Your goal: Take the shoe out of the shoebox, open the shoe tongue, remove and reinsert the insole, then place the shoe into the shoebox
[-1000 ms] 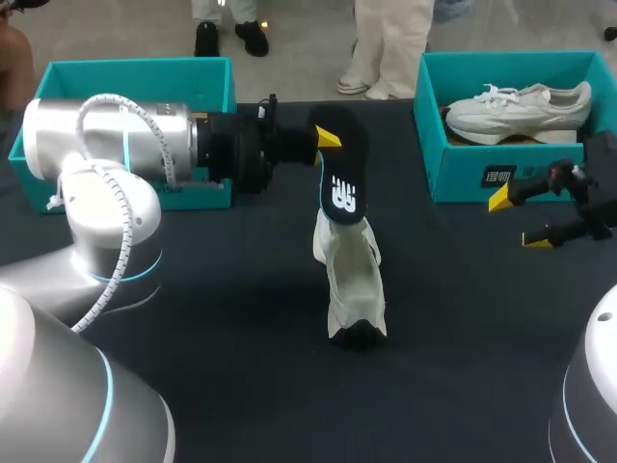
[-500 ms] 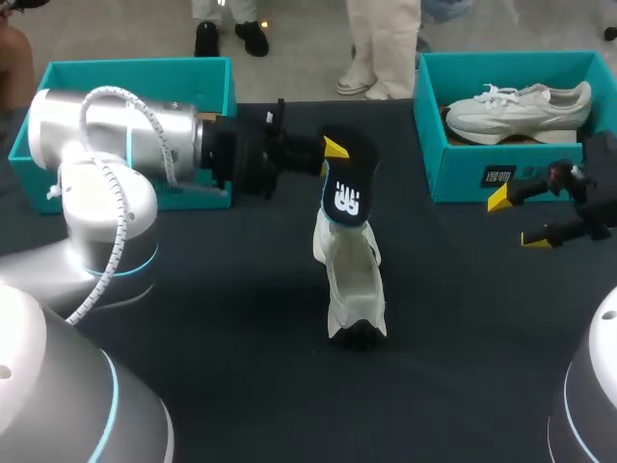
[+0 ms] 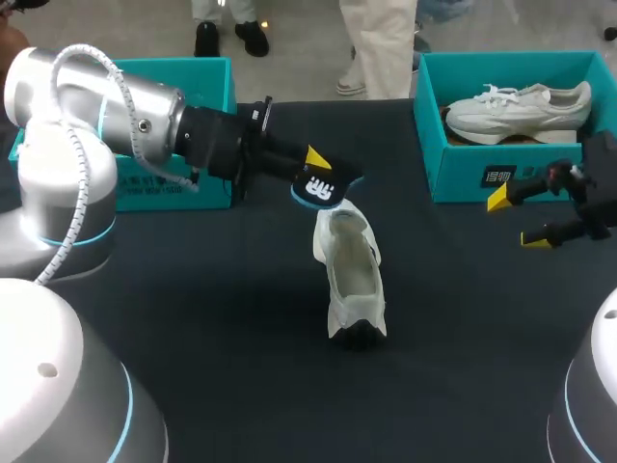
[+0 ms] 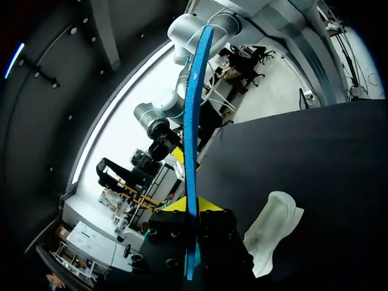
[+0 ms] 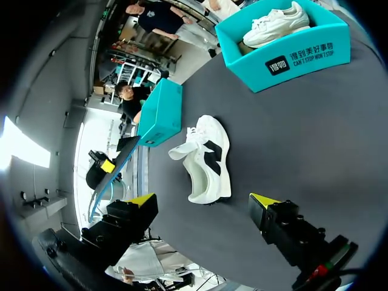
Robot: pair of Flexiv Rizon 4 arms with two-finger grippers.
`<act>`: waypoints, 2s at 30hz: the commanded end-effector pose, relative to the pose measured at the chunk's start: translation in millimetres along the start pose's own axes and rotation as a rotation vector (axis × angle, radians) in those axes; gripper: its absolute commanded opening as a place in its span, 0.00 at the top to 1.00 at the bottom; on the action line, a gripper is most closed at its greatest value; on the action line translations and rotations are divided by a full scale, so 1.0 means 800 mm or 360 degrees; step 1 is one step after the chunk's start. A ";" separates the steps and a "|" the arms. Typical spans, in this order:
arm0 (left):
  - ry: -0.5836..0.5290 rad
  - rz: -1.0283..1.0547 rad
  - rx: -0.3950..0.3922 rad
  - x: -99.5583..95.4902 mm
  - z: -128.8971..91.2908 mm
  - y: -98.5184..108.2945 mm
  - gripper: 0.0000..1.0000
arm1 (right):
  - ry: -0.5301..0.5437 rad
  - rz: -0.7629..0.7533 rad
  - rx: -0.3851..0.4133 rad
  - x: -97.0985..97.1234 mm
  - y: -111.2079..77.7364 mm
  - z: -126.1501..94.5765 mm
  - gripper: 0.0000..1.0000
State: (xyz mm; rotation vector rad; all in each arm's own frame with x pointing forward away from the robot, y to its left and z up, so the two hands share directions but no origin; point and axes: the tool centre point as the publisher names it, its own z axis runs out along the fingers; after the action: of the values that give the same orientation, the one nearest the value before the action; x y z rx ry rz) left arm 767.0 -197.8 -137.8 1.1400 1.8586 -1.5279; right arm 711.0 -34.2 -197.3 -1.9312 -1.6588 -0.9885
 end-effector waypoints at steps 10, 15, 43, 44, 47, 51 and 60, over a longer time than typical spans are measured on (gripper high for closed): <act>0.0081 -0.0116 0.0002 0.004 -0.011 -0.010 1.00 | -0.0004 0.0001 -0.0002 0.000 -0.002 0.000 0.00; 0.0081 -0.0116 0.0002 0.004 -0.011 -0.010 1.00 | -0.0004 0.0001 -0.0002 0.000 -0.002 0.000 0.00; 0.0027 -0.0116 0.0067 0.031 0.006 -0.027 1.00 | -0.0004 0.0001 -0.0002 0.000 -0.002 0.000 0.00; 0.0010 -0.0133 0.0079 0.035 0.008 -0.029 1.00 | -0.0004 0.0001 -0.0002 0.000 -0.002 0.000 0.00; -0.0007 -0.0183 0.0091 0.047 0.012 -0.032 1.00 | -0.0004 0.0001 -0.0002 0.000 -0.002 0.000 0.00; -0.0003 -0.0272 0.0166 0.067 0.018 -0.037 1.00 | -0.0004 0.0001 -0.0002 0.000 -0.002 0.000 0.00; 0.0052 -0.0320 0.0230 0.088 0.028 -0.046 1.00 | -0.0004 0.0001 -0.0002 0.000 -0.002 0.000 0.00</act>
State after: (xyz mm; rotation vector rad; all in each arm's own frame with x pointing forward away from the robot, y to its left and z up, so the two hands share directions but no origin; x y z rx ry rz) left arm 694.9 -199.4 -178.4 1.0719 1.9628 -1.7899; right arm 710.1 -34.4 -197.5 -1.9300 -1.6588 -0.9918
